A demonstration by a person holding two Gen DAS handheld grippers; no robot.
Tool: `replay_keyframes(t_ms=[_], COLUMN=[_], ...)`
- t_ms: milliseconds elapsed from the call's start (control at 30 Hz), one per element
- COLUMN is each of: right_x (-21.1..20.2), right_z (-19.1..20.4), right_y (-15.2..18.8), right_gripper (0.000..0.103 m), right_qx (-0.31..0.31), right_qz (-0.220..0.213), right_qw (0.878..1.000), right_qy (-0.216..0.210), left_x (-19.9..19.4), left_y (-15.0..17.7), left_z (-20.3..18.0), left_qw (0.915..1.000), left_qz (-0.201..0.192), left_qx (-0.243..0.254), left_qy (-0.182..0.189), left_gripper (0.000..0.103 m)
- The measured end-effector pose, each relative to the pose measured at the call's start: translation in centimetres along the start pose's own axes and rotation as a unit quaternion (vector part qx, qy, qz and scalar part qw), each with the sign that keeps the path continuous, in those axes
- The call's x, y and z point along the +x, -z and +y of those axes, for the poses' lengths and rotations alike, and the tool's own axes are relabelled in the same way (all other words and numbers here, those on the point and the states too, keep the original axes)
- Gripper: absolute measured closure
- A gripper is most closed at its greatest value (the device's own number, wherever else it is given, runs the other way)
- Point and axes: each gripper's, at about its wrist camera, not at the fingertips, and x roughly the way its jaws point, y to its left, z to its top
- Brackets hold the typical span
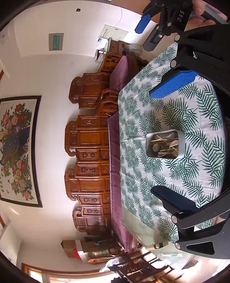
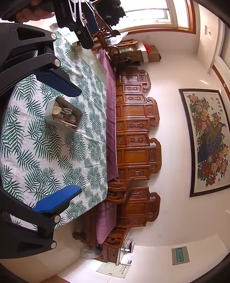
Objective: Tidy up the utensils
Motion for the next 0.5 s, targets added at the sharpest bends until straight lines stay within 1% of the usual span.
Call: replay_keyframes(t_ms=[500], right_x=[0.05], right_z=[-0.10], right_y=[0.08], right_gripper=[0.003], right_qx=[0.002], right_qz=[0.003], right_qw=[1.000], right_qy=[-0.003], left_x=[-0.17], left_y=[0.31], left_z=[-0.07], left_qw=[1.0000], left_qz=[-0.006], left_qx=[0.000], left_qy=[-0.004], left_gripper=[0.008])
